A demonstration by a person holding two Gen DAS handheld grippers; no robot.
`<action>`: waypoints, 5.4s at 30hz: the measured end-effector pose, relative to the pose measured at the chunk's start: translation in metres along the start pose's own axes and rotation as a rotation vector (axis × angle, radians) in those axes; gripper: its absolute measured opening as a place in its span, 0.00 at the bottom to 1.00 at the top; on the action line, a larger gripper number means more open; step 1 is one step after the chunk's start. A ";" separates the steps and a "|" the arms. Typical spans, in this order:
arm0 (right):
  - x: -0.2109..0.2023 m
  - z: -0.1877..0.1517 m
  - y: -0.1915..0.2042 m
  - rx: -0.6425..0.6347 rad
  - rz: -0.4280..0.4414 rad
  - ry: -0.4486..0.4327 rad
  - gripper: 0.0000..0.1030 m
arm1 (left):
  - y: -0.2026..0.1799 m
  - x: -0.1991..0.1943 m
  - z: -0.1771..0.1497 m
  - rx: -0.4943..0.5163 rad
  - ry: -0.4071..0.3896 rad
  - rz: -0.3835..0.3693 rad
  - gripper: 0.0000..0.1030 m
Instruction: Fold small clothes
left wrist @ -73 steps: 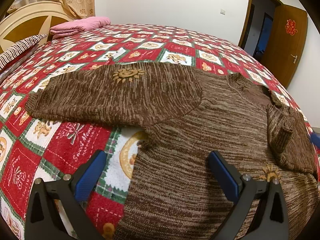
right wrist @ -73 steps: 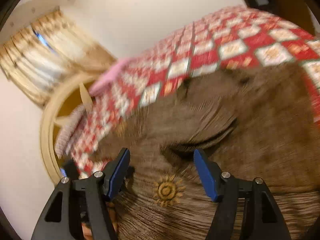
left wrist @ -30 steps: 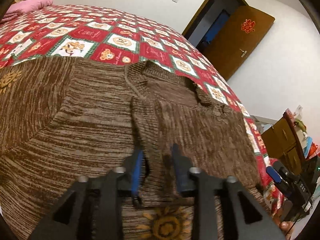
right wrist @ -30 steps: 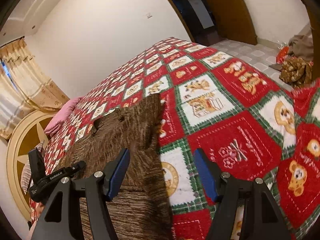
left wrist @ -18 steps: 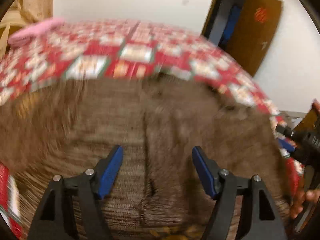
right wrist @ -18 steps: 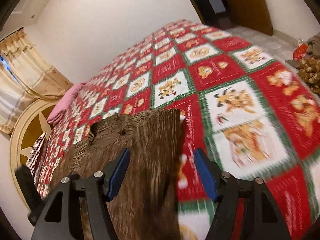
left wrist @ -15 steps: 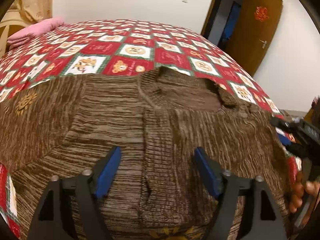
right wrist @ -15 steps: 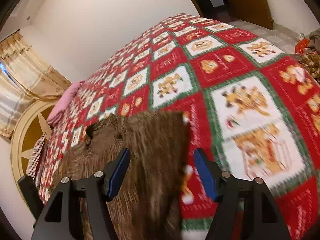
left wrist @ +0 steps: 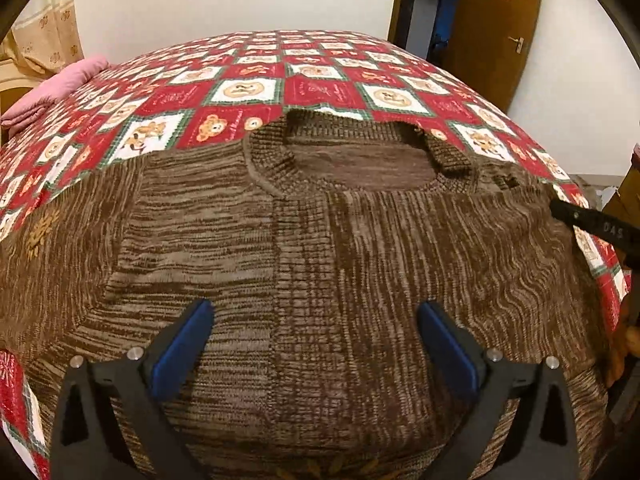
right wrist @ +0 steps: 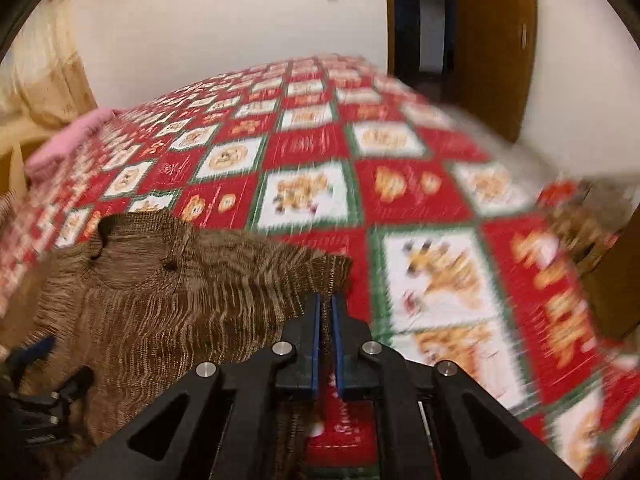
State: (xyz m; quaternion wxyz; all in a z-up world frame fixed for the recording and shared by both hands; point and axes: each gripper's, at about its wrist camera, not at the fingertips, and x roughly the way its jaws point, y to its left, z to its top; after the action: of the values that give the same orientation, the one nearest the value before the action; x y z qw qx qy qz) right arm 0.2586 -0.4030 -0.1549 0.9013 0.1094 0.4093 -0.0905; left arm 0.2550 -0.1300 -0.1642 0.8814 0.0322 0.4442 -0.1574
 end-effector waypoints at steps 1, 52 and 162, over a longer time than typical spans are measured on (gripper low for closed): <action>-0.003 0.000 -0.008 0.038 0.024 -0.012 0.06 | 0.000 0.000 0.000 -0.001 -0.001 -0.001 1.00; -0.068 -0.119 0.039 -0.097 0.163 -0.071 0.24 | 0.316 -0.068 -0.052 -0.826 -0.179 0.230 0.88; -0.020 -0.056 0.168 -0.233 0.423 0.047 0.10 | 0.155 -0.055 -0.052 -0.311 -0.153 0.004 0.88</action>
State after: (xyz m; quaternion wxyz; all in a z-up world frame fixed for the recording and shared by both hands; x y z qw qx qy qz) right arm 0.2478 -0.2255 -0.1544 0.8970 0.0900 0.4056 0.1509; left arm 0.2319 0.0411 -0.1649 0.9072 -0.1157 0.3949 -0.0868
